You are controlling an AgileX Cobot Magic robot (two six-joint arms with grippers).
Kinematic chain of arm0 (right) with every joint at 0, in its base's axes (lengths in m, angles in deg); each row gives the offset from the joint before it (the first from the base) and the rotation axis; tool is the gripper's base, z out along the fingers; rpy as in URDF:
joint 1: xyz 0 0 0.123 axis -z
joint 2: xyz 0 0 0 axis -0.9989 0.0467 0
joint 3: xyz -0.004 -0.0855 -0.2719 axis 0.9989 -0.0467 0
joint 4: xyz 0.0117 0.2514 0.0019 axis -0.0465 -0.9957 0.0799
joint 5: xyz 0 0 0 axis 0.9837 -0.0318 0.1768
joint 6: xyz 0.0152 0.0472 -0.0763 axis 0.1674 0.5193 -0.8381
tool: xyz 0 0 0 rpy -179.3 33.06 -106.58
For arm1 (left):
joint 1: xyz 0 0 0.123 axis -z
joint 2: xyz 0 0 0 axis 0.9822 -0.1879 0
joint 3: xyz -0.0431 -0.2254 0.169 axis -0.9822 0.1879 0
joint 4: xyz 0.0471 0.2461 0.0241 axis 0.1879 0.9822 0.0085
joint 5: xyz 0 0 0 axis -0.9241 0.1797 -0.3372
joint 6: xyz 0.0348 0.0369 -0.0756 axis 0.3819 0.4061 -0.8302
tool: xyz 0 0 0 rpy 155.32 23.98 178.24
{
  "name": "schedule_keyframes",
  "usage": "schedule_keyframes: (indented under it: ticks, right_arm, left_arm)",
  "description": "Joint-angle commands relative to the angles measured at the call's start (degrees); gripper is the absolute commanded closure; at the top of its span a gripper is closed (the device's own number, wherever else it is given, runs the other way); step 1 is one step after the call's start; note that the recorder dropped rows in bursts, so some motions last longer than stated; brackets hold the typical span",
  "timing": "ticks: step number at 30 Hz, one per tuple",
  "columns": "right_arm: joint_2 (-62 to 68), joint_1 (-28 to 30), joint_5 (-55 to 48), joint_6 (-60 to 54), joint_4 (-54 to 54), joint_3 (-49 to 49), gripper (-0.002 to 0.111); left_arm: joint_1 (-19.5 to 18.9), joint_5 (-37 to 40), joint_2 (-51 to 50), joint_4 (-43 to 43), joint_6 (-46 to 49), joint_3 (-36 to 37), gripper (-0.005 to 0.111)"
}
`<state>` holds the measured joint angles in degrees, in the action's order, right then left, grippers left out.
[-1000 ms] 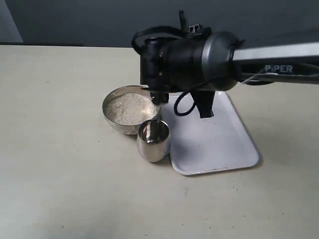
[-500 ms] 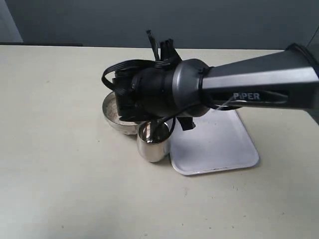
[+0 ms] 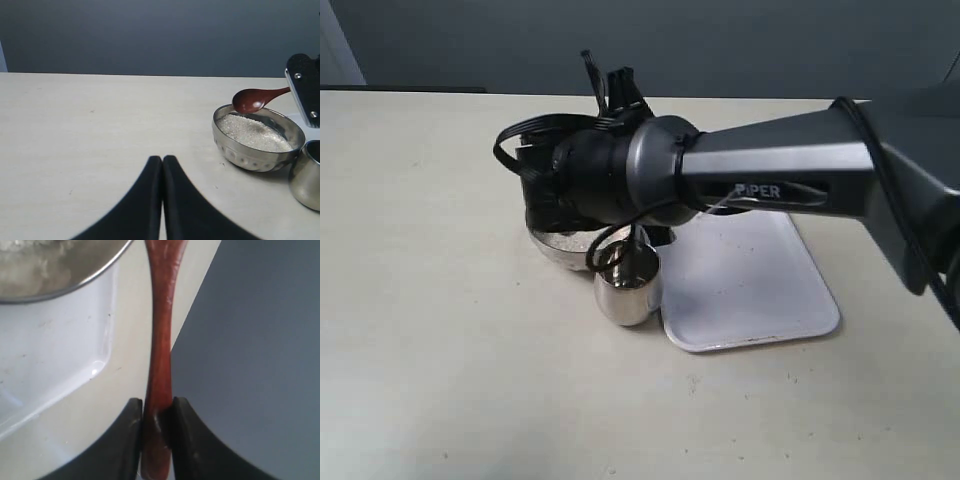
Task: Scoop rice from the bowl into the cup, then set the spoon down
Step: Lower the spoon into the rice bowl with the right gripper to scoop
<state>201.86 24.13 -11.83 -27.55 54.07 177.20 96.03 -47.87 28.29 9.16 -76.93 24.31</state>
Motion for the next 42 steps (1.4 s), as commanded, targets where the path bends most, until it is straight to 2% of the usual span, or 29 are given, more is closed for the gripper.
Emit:
schedule_keyframes:
  ticks: [1, 11, 42]
  right_arm:
    - [1.62, -0.16, -0.13, -0.80, -1.58, 1.76, 0.109]
    - [2.50, 1.47, -4.06, -0.93, -1.92, 1.76, 0.109]
    - [4.42, 1.61, -0.69, -1.41, -4.56, 1.76, 0.109]
  left_arm:
    - [0.37, -0.75, 0.30, 0.09, -0.37, -0.23, 0.106]
    - [0.37, -0.75, 0.30, 0.09, -0.37, -0.23, 0.106]
    - [0.37, -0.75, 0.30, 0.09, -0.37, -0.23, 0.106]
